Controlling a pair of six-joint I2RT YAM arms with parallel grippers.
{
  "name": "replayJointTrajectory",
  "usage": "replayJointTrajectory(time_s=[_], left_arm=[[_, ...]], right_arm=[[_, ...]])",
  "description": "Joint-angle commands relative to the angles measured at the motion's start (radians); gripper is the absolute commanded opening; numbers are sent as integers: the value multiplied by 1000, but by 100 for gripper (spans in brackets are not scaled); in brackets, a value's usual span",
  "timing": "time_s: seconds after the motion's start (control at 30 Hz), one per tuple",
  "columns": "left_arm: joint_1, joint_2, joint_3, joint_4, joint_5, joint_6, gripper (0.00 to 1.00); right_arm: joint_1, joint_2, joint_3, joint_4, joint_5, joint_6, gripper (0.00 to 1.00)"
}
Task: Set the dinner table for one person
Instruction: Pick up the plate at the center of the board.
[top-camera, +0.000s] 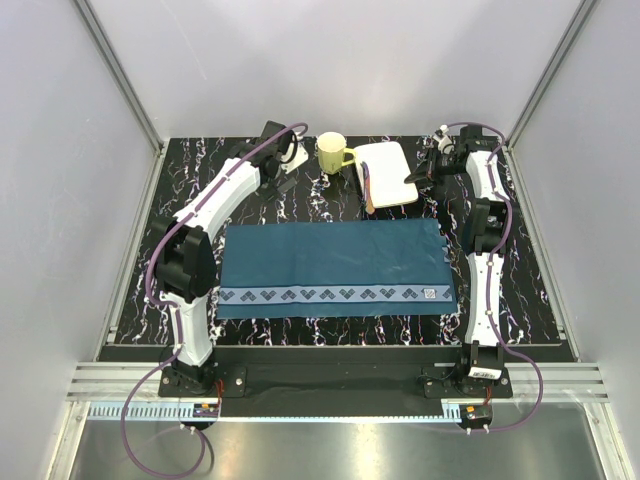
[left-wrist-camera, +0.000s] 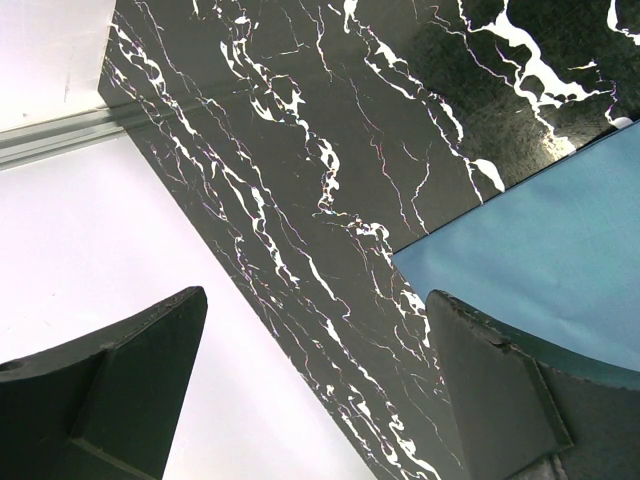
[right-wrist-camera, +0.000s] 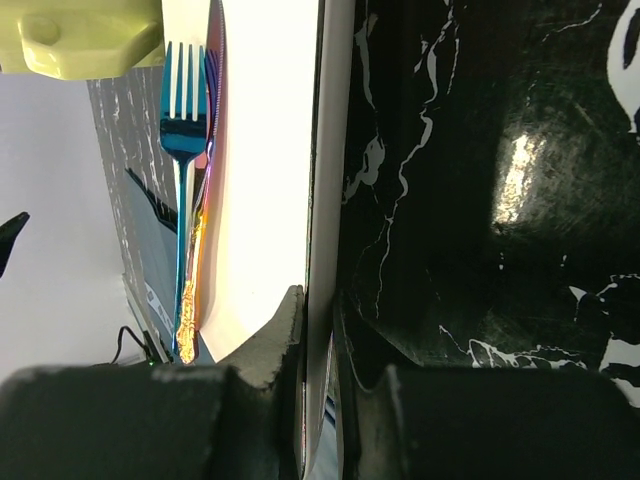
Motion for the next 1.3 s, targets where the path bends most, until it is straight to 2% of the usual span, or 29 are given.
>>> replayJointTrajectory(time_s=[0.0, 0.4, 0.8, 1.27], left_arm=[[-6, -27, 2, 17, -27, 11, 99], [-15, -30, 5, 17, -29, 17, 99], [-26, -40, 4, 22, -25, 14, 99], [-46, -47, 5, 28, -28, 17, 99]], right_arm=[[-9, -79, 65, 57, -238, 43, 0], [-37, -117, 37, 45, -267, 32, 0], [-58, -353, -326, 46, -240, -155, 0], [-80, -430, -434, 45, -244, -238, 0]])
